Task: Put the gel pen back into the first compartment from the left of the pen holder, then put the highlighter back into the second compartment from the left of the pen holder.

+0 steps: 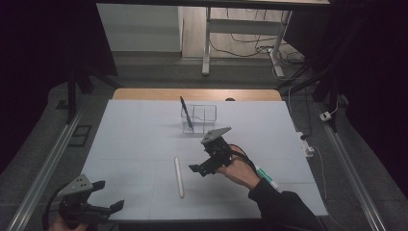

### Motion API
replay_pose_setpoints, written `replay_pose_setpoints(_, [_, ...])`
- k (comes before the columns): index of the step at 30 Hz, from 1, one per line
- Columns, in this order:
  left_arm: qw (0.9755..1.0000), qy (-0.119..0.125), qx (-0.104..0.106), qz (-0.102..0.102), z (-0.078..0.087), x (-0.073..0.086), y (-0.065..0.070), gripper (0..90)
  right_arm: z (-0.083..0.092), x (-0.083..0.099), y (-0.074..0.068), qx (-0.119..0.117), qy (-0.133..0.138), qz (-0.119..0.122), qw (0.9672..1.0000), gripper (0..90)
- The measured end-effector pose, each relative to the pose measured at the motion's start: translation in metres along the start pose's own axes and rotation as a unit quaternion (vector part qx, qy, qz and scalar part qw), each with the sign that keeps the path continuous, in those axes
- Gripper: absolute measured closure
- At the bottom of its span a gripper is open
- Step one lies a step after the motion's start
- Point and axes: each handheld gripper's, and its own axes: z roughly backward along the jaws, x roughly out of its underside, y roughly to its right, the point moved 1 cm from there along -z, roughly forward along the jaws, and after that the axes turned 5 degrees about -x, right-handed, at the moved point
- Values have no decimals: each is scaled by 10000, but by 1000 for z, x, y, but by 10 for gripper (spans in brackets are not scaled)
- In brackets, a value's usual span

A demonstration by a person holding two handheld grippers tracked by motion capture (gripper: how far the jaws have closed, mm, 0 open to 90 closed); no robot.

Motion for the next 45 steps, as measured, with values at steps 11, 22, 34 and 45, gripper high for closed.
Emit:
replay_pose_setpoints(11, [10000, -2, 10, 8, 0, 0, 0, 0, -20, 0, -21, -178, -309, 170, 9992, 0])
replay_pose_setpoints(22, [10000, -3, 17, 16, 0, 0, -1, 0, -39, -2, -32, -349, -489, 306, 9977, 218])
replay_pose_setpoints(34, [10000, -6, 16, 10, 0, 0, -1, 0, -50, 2, -53, -871, -874, 759, 9894, 808])
replay_pose_setpoints(45, [10000, -4, 24, 15, 0, 0, -1, 0, -68, 10, -70, -1045, -1184, 1103, 9813, 893])
